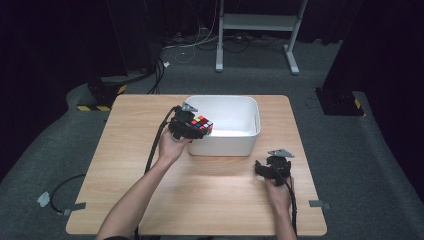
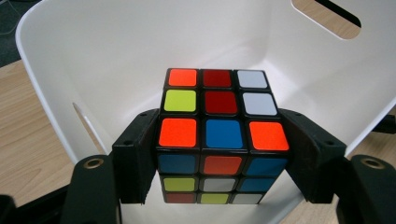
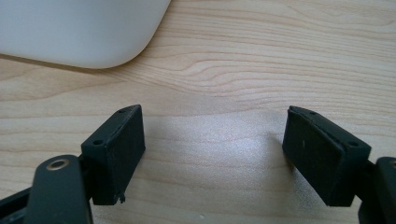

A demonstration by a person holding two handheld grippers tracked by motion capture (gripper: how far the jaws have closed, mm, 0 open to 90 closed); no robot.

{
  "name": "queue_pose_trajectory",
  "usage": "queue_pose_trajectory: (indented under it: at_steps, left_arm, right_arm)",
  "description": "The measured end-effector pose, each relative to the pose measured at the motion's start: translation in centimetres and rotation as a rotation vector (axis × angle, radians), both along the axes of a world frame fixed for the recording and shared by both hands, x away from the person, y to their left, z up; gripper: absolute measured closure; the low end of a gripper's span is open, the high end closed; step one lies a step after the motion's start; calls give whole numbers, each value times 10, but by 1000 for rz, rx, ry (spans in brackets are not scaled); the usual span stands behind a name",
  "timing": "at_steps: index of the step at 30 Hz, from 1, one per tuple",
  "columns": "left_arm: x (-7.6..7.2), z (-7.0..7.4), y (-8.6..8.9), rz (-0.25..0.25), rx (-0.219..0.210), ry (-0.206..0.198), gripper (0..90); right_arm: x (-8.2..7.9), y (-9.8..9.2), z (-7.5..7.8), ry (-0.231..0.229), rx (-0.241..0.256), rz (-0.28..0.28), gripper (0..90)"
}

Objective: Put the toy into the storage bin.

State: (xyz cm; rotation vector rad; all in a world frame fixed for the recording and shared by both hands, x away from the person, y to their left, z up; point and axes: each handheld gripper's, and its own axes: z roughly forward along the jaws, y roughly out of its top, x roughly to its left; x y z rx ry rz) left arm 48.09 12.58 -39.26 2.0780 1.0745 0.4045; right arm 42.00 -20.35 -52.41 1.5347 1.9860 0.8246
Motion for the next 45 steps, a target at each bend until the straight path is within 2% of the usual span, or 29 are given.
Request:
queue_pose_trajectory:
  at_steps: [4,19,22,28,31,39,45]
  left_arm:
    - [-2,5,2,-1,-30,-18,311]
    - [-10,14,11,-10,-62,-48,260]
    - [-13,17,14,-17,-81,-58,254]
    - [-15,20,19,-11,-81,-59,230]
    - [-17,22,22,-5,-96,-62,219]
    - [-20,24,24,-7,-88,-63,196]
    - [-22,23,28,4,-104,-68,188]
  right_arm:
    - [0,0,0,0,0,0,209]
    - [0,0,0,-1,-1,2,208]
    - [0,0,0,0,0,0,209]
    - [0,0,0,0,0,0,209]
    - [0,0,0,0,0,0,209]
    - [0,0,0,0,0,0,209]
    - [0,0,0,0,0,0,209]
